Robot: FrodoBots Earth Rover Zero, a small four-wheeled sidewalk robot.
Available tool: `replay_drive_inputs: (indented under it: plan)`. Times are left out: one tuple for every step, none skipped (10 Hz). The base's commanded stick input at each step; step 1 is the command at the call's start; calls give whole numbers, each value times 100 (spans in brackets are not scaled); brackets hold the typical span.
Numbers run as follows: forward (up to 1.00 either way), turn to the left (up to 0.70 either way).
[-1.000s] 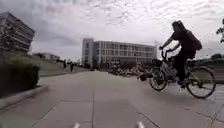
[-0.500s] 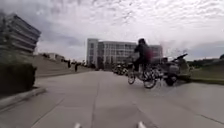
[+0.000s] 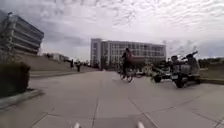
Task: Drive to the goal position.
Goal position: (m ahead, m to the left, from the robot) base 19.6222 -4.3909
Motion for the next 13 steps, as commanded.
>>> replay_drive_inputs:
  plan:
    - [70, 0]
    - [70, 0]
    - [70, 0]
    - [70, 0]
    - [70, 0]
    - [70, 0]
    - [70, 5]
    - [70, 11]
    - [70, 14]
    - [70, 13]
    - [70, 7]
    - [70, 1]
    - [70, 0]
